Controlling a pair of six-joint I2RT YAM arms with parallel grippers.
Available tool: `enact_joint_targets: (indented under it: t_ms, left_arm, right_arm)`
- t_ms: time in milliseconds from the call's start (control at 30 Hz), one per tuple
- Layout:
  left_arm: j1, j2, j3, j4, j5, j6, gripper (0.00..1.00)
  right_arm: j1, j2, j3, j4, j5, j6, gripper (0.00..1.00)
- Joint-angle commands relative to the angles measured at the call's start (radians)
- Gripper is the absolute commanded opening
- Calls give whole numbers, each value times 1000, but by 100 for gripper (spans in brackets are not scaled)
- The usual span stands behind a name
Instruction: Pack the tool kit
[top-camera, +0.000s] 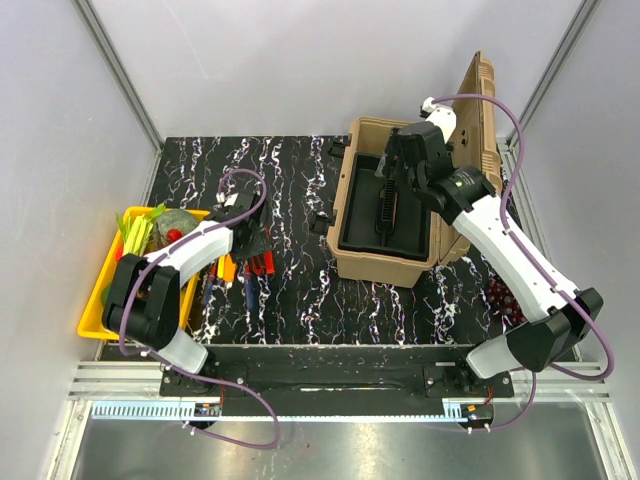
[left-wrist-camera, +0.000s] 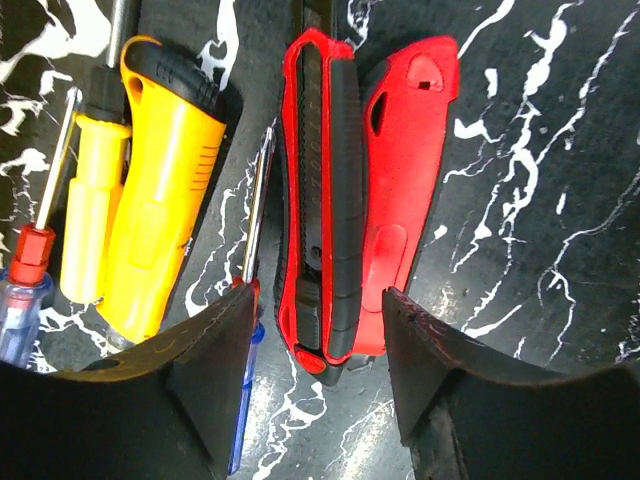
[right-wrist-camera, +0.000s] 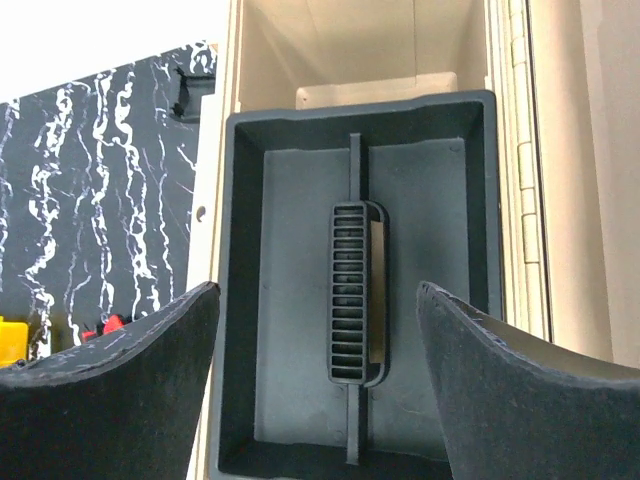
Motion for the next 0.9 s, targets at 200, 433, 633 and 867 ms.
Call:
enact_joint_targets:
  t_ms: [200, 433, 633, 867]
  left_arm:
    - [39, 69, -60, 190, 93, -36, 66]
    - [51, 66, -77, 252, 130, 1, 65]
    - [52, 53, -95, 302, 156, 19, 68]
    - [52, 125, -74, 292, 142, 2, 61]
  right_arm:
    - [4, -48, -46, 21, 24, -18, 84]
    - [4, -54, -62, 23, 21, -14, 84]
    - [4, -50, -63, 23, 18, -6, 84]
    - [4, -42, -62, 24, 18, -6, 83]
